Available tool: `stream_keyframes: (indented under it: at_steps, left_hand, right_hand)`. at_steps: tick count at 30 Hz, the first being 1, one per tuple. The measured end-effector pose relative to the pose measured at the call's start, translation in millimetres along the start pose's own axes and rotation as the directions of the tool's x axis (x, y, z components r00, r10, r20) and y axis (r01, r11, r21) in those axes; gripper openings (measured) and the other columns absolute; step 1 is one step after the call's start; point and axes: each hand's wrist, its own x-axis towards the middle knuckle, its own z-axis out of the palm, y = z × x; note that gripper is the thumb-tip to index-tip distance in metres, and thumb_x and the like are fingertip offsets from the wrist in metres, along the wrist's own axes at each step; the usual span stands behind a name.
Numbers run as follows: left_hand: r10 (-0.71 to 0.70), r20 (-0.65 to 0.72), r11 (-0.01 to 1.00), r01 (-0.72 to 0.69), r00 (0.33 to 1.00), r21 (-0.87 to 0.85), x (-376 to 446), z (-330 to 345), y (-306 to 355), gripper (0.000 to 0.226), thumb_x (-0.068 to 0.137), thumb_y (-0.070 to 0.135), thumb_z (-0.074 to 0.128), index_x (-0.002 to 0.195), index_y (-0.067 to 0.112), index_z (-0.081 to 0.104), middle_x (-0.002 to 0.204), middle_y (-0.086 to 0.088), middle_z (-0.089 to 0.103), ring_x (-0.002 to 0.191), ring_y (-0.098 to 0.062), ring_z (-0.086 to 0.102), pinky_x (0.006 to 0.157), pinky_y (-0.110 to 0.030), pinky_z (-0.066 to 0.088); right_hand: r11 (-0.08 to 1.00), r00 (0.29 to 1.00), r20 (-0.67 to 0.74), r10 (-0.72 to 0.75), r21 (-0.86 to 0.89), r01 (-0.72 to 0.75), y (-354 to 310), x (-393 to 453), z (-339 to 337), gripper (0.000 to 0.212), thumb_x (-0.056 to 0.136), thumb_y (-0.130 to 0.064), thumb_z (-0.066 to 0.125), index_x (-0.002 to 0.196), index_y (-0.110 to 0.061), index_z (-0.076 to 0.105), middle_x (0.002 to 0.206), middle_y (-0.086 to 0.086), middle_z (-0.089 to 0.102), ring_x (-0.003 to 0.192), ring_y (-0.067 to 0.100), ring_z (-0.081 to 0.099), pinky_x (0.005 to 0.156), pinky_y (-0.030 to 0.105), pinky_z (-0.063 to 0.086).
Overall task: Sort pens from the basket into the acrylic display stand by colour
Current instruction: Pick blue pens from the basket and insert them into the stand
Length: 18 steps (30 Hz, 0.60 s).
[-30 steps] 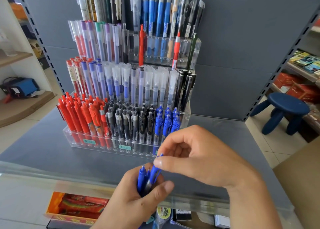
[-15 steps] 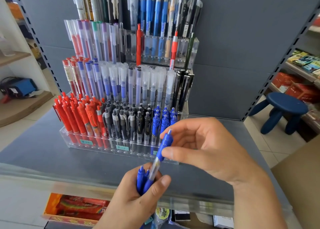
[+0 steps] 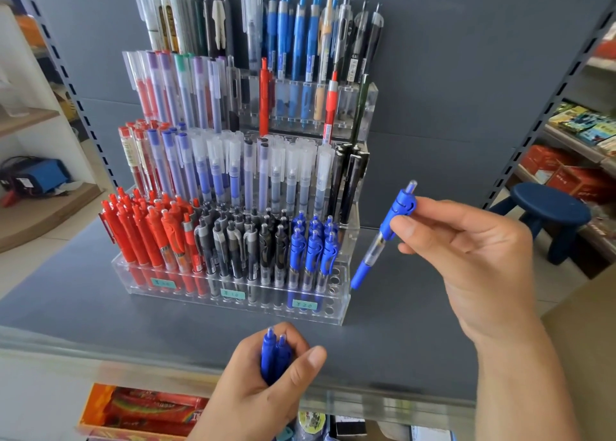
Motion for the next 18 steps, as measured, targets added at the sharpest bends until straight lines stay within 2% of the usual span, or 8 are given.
stream_keyframes:
  at_steps: [6, 10, 18]
  left_hand:
    - [0.002, -0.009, 0.999, -0.002, 1.000, 0.046, 1.3, 0.1, -1.8, 0.038, 0.070, 0.049, 0.078, 0.062, 0.020, 0.055, 0.045, -0.002, 0.038, 0.038, -0.015, 0.034, 0.042, -0.020, 0.032]
    - [-0.006, -0.005, 0.999, 0.007, 1.000, 0.037, 1.5, 0.4, -1.5, 0.038, 0.069, 0.049, 0.079, 0.062, 0.019, 0.055, 0.044, -0.003, 0.039, 0.037, -0.014, 0.035, 0.041, -0.019, 0.033]
    - [-0.015, 0.007, 1.000, 0.015, 1.000, -0.006, 2.3, -0.2, -1.3, 0.040, 0.071, 0.045, 0.079, 0.063, 0.016, 0.054, 0.044, -0.004, 0.037, 0.035, -0.014, 0.034, 0.039, -0.019, 0.032]
  right_hand:
    - [0.996, 0.994, -0.083, -0.068, -0.067, 0.063, 9.8, 1.3, 7.7, 0.019, 0.071, -0.014, 0.080, 0.084, -0.027, 0.082, 0.085, -0.004, 0.080, 0.075, 0.015, 0.076, 0.061, 0.025, 0.058]
    - [0.993, 0.995, -0.069, -0.072, -0.103, 0.064, 15.2, 2.3, 13.0, 0.018, 0.073, -0.014, 0.080, 0.088, -0.022, 0.078, 0.086, -0.007, 0.080, 0.075, 0.013, 0.076, 0.063, 0.025, 0.058]
    - [0.988, 0.998, -0.039, -0.050, -0.145, 0.044, 26.7, 4.6, 16.8, 0.021, 0.075, -0.009, 0.084, 0.088, -0.025, 0.079, 0.085, -0.004, 0.080, 0.072, 0.012, 0.075, 0.073, 0.026, 0.059]
